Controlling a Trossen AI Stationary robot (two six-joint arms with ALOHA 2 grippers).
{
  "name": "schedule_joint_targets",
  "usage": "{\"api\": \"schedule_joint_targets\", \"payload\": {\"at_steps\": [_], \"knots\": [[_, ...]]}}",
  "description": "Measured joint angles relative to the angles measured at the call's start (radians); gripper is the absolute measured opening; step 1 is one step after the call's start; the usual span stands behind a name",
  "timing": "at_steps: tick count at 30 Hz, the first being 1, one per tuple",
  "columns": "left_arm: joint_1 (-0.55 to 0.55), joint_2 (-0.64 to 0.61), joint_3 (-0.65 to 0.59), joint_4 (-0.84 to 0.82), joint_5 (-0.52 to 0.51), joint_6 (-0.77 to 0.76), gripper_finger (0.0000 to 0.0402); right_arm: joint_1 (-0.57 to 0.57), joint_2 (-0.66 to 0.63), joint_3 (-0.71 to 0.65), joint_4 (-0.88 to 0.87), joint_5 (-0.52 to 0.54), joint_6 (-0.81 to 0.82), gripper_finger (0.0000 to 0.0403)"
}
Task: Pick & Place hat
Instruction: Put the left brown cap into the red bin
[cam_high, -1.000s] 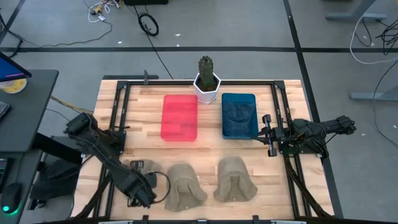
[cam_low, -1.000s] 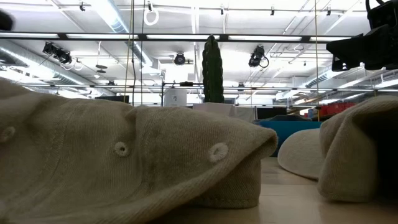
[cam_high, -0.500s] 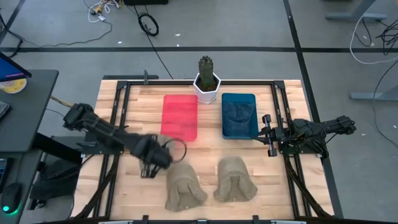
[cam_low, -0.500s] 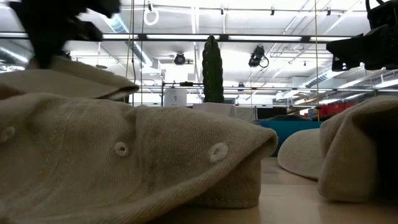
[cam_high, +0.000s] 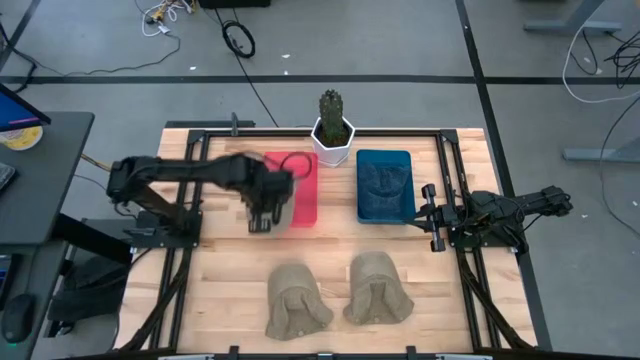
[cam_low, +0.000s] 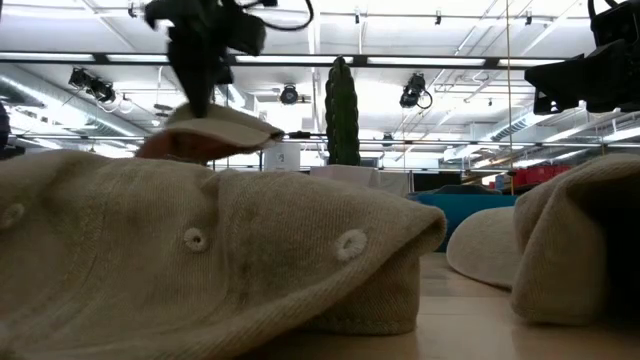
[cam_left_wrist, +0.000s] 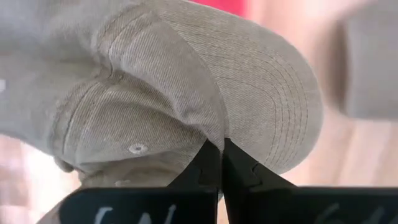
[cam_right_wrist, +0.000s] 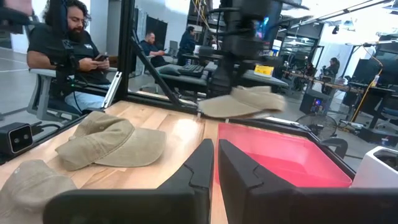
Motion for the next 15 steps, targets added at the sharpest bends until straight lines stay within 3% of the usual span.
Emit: {"api": "schedule_joint_targets", "payload": {"at_steps": [7,15], "knots": [[0.157,0.032,0.023,0.153,-0.031,0.129,0.0002,0.0,0.0,0.0,0.0,0.0,0.0,0.0025],[0.173,0.16,0.024,0.206,-0.017,0.153,0.0002,0.0,0.0,0.0,0.0,0.0,0.0,0.0025]]}}
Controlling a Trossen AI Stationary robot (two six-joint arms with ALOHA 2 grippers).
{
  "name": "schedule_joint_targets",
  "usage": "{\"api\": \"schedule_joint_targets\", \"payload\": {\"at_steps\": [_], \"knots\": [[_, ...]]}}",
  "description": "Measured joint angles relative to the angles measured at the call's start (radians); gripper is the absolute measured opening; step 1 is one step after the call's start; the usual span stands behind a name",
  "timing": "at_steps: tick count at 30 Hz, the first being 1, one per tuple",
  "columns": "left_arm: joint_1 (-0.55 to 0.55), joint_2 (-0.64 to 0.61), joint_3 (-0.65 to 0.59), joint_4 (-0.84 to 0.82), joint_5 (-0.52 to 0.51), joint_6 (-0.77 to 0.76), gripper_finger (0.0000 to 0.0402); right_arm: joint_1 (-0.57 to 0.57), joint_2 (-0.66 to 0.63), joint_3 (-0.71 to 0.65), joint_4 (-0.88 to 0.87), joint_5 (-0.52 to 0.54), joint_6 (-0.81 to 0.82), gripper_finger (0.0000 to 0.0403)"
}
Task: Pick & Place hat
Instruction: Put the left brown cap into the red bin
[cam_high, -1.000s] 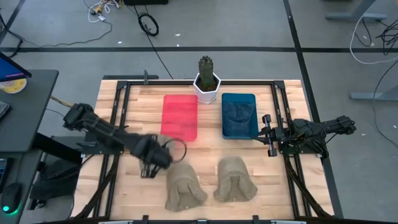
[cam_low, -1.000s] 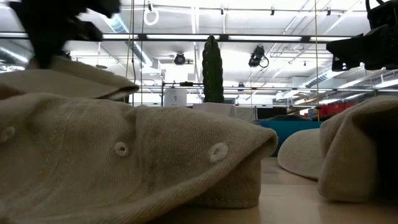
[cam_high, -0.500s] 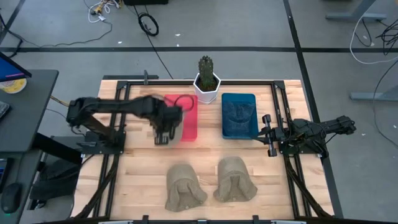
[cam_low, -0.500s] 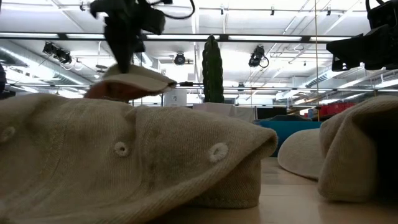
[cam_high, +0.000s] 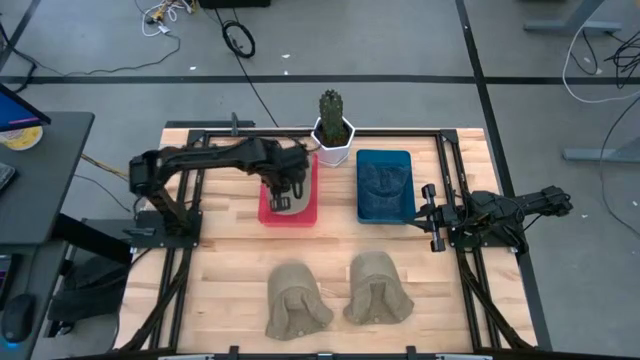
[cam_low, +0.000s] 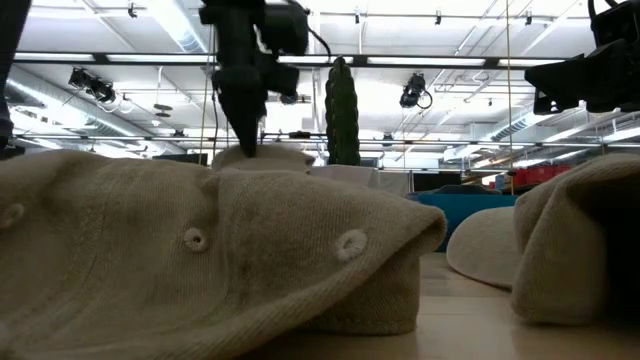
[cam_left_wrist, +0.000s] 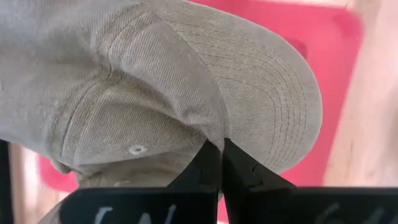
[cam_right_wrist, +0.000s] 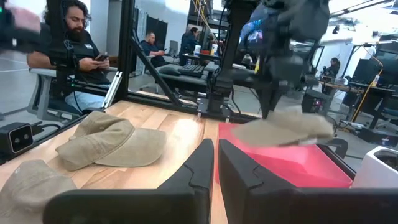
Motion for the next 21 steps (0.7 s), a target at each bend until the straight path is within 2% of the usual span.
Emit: {"api": "schedule_joint_targets", "payload": {"at_steps": [8,16,21], "knots": [[-0.049,0.116,-0.001,-0.001,-0.016,-0.036,0.0002,0.0,0.0,0.0,0.0,0.0,0.0,0.0025],[-0.092,0.136,-0.001,0.022,0.05,-0.072,0.0004,0.0,0.0,0.0,0.0,0.0,0.0,0.0025],[-0.108,0.147,-0.001,0.037,0.056,-0.084,0.0008,0.0,0.0,0.0,0.0,0.002,0.0,0.0025]]}}
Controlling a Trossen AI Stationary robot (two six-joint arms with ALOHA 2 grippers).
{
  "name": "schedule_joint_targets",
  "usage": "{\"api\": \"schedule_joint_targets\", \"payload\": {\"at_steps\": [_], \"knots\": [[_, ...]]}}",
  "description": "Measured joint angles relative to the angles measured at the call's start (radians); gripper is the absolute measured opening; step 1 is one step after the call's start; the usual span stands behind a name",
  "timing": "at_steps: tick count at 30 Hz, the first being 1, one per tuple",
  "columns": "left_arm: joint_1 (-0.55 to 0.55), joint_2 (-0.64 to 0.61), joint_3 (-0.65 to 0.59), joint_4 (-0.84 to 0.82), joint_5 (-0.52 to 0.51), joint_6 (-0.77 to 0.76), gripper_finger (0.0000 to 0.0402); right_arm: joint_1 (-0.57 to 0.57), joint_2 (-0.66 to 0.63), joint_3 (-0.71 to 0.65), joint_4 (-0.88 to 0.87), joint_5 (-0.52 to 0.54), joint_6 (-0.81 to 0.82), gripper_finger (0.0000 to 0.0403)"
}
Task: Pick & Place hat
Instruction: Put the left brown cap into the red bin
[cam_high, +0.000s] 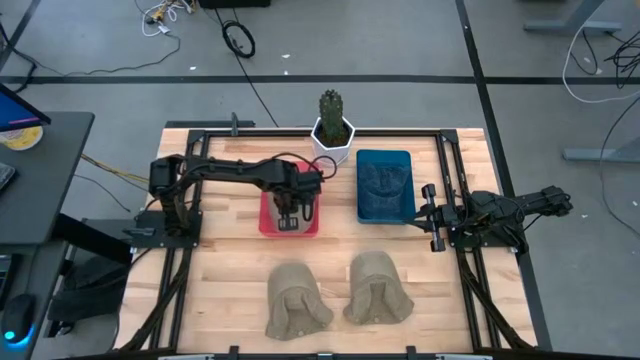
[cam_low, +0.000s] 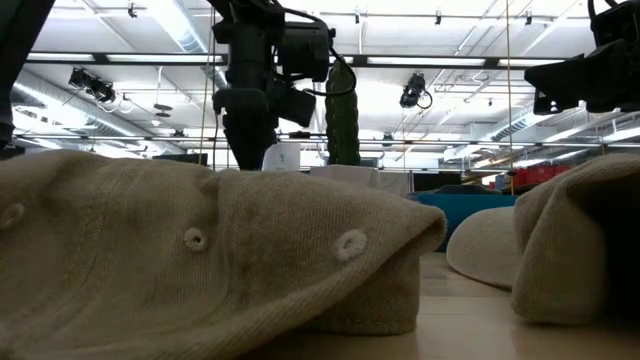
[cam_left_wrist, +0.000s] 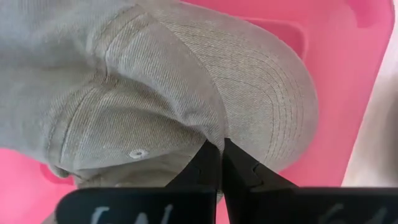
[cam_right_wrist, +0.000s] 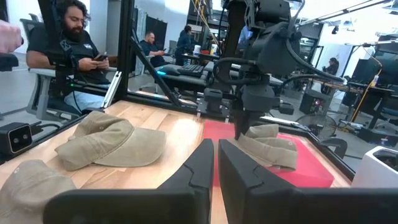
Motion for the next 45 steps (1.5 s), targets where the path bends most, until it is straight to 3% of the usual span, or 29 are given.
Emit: {"api": "schedule_joint_targets", "payload": {"at_steps": [9,16,24,37,45], "knots": [[-0.005,0.002,0.0,-0.069,0.009,-0.133,0.001,0.0,0.0,0.0,0.0,0.0,0.0,0.0025],[-0.028,0.002,0.0,-0.086,0.088,-0.139,0.0011,0.0,0.0,0.0,0.0,-0.003,0.0,0.0025],[-0.04,0.002,0.0,-0.055,0.094,-0.131,0.0017,0.0,0.0,0.0,0.0,-0.003,0.0,0.0025],[-0.043,-0.011,0.0,-0.105,0.078,-0.133,0.0179,0.0,0.0,0.0,0.0,-0.002,0.0,0.0025],[-0.131,-0.074,0.061,-0.139,0.077,-0.148,0.0192,0.0,0.0,0.0,0.002,0.001,0.0,0.0025]]}}
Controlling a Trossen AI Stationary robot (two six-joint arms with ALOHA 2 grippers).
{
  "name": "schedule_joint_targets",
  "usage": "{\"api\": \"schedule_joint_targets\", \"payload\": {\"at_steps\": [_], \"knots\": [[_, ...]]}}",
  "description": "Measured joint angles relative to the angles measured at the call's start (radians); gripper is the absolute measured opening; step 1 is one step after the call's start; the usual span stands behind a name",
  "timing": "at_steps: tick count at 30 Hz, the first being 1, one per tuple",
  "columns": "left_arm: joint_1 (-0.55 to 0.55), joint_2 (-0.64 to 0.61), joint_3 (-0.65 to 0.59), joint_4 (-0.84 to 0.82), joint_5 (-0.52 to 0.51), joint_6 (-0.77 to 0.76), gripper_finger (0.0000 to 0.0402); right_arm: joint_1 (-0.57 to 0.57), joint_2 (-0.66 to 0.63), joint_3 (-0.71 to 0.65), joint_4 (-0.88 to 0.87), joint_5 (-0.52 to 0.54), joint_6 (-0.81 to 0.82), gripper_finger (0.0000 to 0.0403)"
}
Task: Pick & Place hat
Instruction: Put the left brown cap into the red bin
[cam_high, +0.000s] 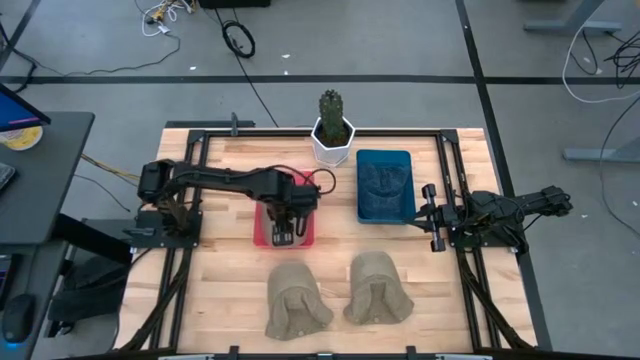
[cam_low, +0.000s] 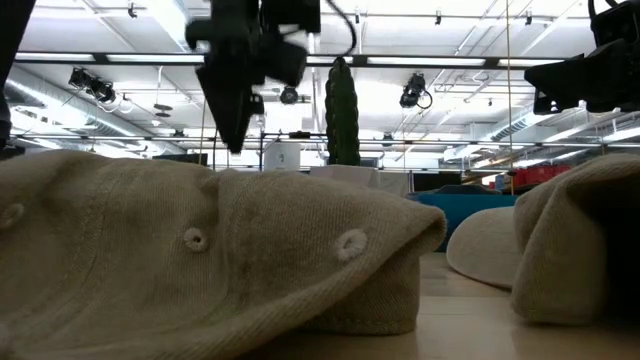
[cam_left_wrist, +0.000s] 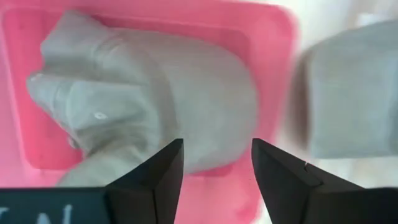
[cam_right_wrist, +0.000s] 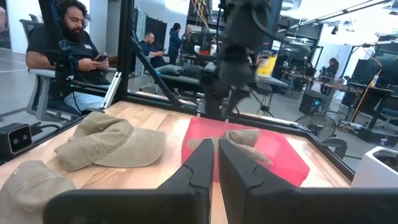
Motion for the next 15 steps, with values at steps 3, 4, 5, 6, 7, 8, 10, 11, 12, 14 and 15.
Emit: {"api": "schedule_joint_targets", "payload": {"at_steps": [3,4,5,6,7,8,10,11,12,14,15], "knots": [[-0.058,-0.014,0.036,-0.004,0.0,-0.034,0.0185,0.0,0.0,0.0,0.0,0.0,0.0,0.0025],[-0.08,-0.017,0.044,-0.007,-0.001,-0.046,0.0183,0.0,0.0,0.0,0.0,0.0,0.0,0.0025],[-0.103,-0.018,0.054,-0.006,-0.001,-0.062,0.0181,0.0,0.0,0.0,0.0,0.0,0.0,0.0025],[-0.127,-0.018,0.062,-0.006,-0.001,-0.073,0.0179,0.0,0.0,0.0,0.0,0.0,0.0,0.0025],[-0.151,-0.018,0.068,-0.005,-0.001,-0.091,0.0178,0.0,0.0,0.0,0.0,-0.001,0.0,0.0025],[-0.176,-0.018,0.07,0.003,0.0,-0.109,0.0177,0.0,0.0,0.0,0.0,-0.001,0.0,0.0025],[-0.225,-0.016,0.07,0.026,0.0,-0.147,0.0177,0.0,0.0,0.0,0.0,-0.002,0.0,0.0025],[-0.25,-0.015,0.067,0.038,-0.001,-0.168,0.0177,0.0,0.0,0.0,0.0,-0.004,0.0,0.0025],[-0.277,-0.014,0.065,0.039,-0.005,-0.187,0.0177,0.0,0.0,0.0,0.0,-0.003,0.0,0.0025],[-0.329,-0.012,0.065,0.05,-0.033,-0.221,0.0177,0.0,0.0,0.0,0.0,-0.004,0.0,0.0025],[-0.355,-0.008,0.065,0.062,-0.053,-0.237,0.0177,0.0,0.0,0.0,0.0,-0.003,0.0,0.0025]]}}
